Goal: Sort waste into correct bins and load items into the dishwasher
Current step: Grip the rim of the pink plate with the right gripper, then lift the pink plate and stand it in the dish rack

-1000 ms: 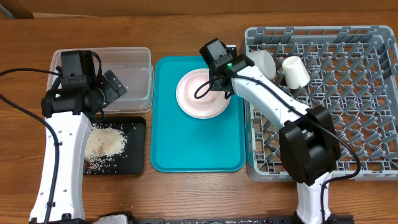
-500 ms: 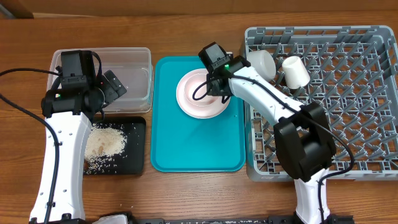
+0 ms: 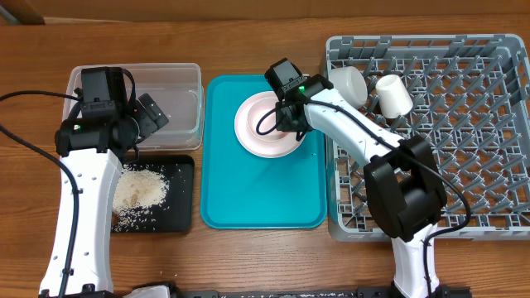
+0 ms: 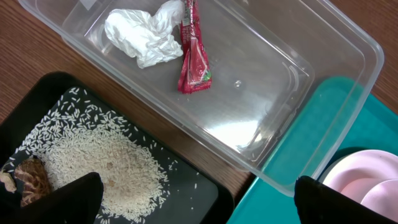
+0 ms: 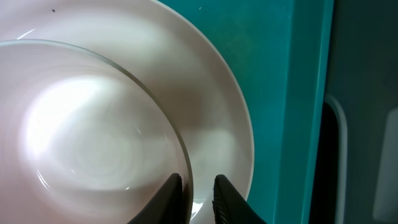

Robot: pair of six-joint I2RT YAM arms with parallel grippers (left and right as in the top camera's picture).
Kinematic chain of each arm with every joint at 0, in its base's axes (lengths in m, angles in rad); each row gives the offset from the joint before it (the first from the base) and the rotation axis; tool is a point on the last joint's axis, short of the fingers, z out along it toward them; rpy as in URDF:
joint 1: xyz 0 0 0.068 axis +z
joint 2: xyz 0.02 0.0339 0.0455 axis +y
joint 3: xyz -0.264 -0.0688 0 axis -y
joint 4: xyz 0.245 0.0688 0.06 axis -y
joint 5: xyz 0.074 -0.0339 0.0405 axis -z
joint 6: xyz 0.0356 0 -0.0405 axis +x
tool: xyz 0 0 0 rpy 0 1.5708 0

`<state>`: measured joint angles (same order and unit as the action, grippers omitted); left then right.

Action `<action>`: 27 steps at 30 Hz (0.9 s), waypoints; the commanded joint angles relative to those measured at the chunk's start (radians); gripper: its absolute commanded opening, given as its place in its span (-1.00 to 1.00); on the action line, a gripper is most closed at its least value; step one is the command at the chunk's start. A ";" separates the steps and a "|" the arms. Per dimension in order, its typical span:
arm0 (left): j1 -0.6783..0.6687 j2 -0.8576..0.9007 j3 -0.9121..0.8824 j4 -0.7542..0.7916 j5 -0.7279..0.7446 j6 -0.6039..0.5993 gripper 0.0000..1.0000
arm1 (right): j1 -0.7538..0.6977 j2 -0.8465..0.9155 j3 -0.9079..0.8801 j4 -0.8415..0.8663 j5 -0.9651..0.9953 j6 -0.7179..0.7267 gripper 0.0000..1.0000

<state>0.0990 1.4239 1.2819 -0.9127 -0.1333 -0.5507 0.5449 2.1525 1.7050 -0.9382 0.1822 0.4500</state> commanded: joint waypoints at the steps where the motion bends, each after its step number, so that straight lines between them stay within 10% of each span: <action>1: 0.001 -0.005 0.014 0.003 0.004 -0.014 1.00 | 0.005 0.005 -0.004 -0.002 -0.014 0.008 -0.60; 9: 0.001 -0.005 0.014 0.004 0.004 -0.014 1.00 | 0.004 0.005 -0.004 -0.003 -0.034 0.005 -0.92; 27: 0.001 -0.005 0.014 0.004 0.004 -0.014 1.00 | 0.003 -0.296 0.114 -0.332 0.294 -0.087 -0.92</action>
<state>0.0990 1.4239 1.2819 -0.9131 -0.1329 -0.5507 0.5449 1.9652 1.7821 -1.2278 0.3202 0.3687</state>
